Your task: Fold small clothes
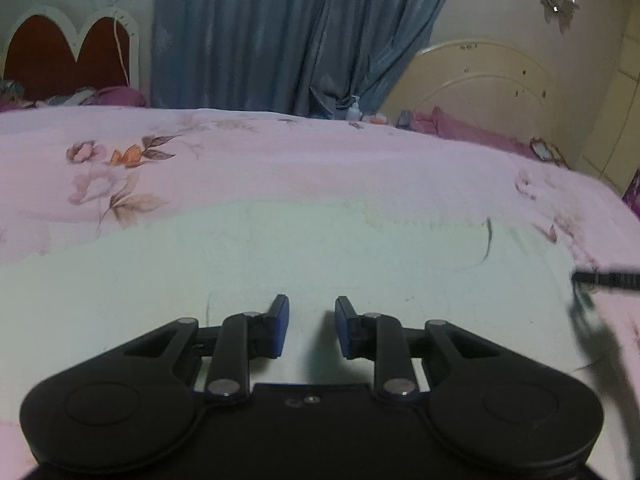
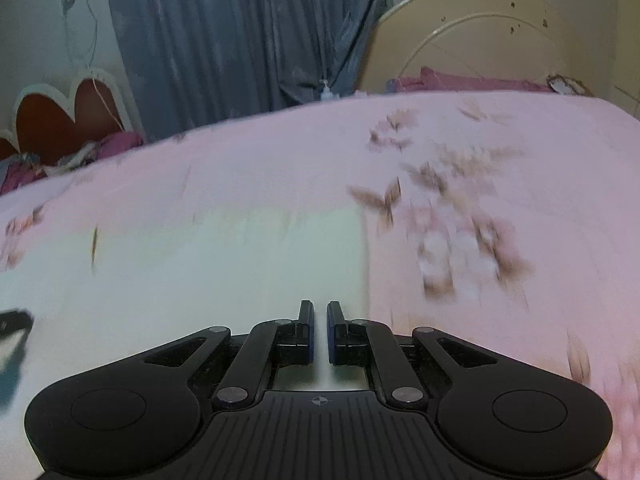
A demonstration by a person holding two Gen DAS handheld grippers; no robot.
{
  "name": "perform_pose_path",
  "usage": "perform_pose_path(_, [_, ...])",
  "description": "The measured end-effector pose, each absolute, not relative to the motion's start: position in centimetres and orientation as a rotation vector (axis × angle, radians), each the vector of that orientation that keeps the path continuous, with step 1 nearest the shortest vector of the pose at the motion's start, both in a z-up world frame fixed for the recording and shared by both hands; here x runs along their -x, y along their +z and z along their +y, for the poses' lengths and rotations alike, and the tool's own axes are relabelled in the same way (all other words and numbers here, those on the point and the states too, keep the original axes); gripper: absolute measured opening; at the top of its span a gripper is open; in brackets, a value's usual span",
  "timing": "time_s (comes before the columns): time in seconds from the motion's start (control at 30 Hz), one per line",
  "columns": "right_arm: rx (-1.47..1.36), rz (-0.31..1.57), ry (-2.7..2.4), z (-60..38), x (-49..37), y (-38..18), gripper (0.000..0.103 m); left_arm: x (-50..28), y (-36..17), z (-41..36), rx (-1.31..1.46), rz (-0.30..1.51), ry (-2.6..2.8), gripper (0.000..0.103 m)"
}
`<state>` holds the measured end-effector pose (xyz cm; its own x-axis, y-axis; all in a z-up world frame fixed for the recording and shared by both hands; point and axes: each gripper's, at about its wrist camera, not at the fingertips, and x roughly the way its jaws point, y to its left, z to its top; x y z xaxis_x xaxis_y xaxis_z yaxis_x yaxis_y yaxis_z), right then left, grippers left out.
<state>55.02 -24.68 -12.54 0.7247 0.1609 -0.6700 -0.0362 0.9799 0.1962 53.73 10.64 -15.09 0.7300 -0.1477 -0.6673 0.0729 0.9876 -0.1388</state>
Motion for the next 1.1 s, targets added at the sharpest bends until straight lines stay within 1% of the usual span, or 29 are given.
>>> perform_pose_path(0.07, [-0.177, 0.747, 0.114, -25.0, -56.9, -12.6, 0.006, -54.5, -15.7, 10.7, 0.109, 0.755, -0.11, 0.025])
perform_pose_path(0.1, [-0.16, 0.754, 0.109, -25.1, -57.8, -12.9, 0.006, -54.6, -16.0, 10.8, 0.107, 0.755, -0.102, 0.022])
perform_pose_path(0.17, [-0.154, 0.795, 0.054, -26.5, -59.5, -14.1, 0.005, -54.5, -16.1, 10.9, 0.108, 0.75, -0.094, 0.021])
perform_pose_path(0.23, [-0.211, 0.807, 0.053, -28.3, -60.1, -14.4, 0.006, -54.3, -16.0, 10.9, 0.098, 0.751, -0.096, 0.021])
perform_pose_path(0.3, [-0.195, 0.804, 0.067, -28.6, -60.0, -13.9, 0.006, -54.2, -15.6, 10.8, 0.099, 0.754, -0.096, 0.021])
perform_pose_path(0.33, [-0.191, 0.787, 0.073, -28.6, -59.7, -13.5, 0.006, -54.1, -15.2, 10.8, 0.115, 0.744, -0.095, 0.024])
perform_pose_path(0.4, [-0.217, 0.759, 0.094, -28.7, -59.2, -12.9, 0.006, -53.9, -14.8, 10.6, 0.111, 0.729, -0.086, 0.036])
perform_pose_path(0.43, [-0.224, 0.752, 0.091, -28.8, -59.2, -12.8, 0.006, -53.8, -14.7, 10.5, 0.108, 0.726, -0.071, 0.04])
perform_pose_path(0.47, [-0.24, 0.76, 0.09, -28.9, -59.4, -12.8, 0.006, -53.7, -14.6, 10.7, 0.109, 0.719, -0.053, 0.048])
perform_pose_path(0.5, [-0.269, 0.774, 0.105, -29.1, -59.6, -12.9, 0.007, -53.6, -14.5, 10.8, 0.108, 0.713, -0.037, 0.051])
perform_pose_path(0.57, [-0.312, 0.805, 0.115, -29.5, -60.3, -13.6, 0.007, -53.6, -14.7, 11.4, 0.097, 0.717, 0.007, 0.05])
perform_pose_path(0.63, [-0.352, 0.813, 0.124, -30.0, -60.7, -14.1, 0.009, -53.8, -15.0, 12.1, 0.115, 0.735, 0.035, 0.043])
perform_pose_path(0.67, [-0.366, 0.81, 0.129, -30.2, -60.7, -14.3, 0.01, -53.9, -15.3, 12.6, 0.13, 0.754, 0.043, 0.038])
perform_pose_path(0.87, [-0.275, 0.796, 0.125, -30.0, -61.4, -14.5, 0.01, -54.0, -15.2, 12.9, 0.124, 0.773, 0.054, 0.039])
perform_pose_path(0.97, [-0.222, 0.754, 0.099, -29.5, -60.6, -13.1, 0.01, -52.6, -14.0, 12.0, 0.094, 0.707, 0.062, 0.044])
perform_pose_path(1.0, [-0.216, 0.748, 0.117, -29.2, -60.3, -12.7, 0.01, -52.4, -13.7, 11.5, 0.09, 0.693, 0.035, 0.044])
perform_pose_path(1.1, [-0.141, 0.797, 0.168, -27.5, -59.4, -12.8, 0.01, -51.8, -13.8, 9.4, 0.061, 0.7, -0.065, 0.044])
